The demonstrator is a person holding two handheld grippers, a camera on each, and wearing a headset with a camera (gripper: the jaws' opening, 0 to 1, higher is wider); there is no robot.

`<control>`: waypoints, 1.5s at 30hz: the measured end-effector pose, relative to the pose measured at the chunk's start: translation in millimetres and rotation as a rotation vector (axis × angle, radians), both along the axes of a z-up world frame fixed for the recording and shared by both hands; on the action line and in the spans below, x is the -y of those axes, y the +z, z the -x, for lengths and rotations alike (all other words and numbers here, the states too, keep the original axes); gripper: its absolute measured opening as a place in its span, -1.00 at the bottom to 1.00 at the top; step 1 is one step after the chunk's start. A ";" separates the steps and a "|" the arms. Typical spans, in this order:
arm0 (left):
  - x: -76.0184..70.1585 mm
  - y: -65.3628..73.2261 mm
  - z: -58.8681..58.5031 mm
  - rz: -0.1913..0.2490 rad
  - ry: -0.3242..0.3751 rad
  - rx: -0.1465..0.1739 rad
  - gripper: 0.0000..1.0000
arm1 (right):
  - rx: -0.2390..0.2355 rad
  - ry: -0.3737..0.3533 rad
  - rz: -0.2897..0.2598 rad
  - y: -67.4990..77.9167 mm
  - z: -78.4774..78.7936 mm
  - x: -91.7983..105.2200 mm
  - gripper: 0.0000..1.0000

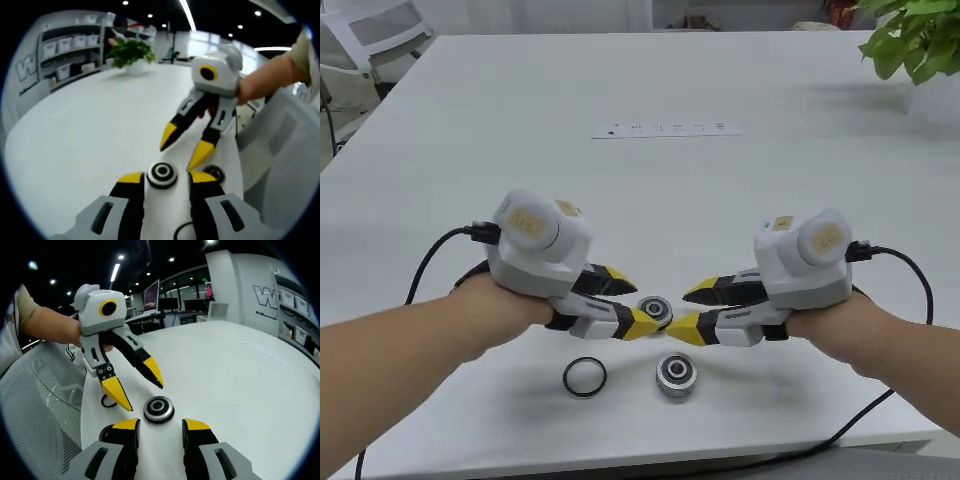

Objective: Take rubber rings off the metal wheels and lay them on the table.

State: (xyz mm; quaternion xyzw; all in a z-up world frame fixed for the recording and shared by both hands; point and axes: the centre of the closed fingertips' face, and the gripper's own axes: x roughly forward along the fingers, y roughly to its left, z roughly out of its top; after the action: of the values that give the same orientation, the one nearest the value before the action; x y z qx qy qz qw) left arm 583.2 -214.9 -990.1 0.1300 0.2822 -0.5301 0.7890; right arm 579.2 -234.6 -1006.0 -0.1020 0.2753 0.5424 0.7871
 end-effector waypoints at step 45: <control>8.5 -10.8 -8.2 -0.066 0.015 0.079 -0.72 | -0.002 0.036 0.008 -8.7 -0.3 -16.9 -0.40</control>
State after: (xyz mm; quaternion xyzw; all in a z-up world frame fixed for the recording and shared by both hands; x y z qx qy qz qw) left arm 591.4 -223.3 -1001.0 0.1748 0.2690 -0.5091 0.7987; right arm 579.5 -217.7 -1014.7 -0.1093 0.2764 0.5554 0.7766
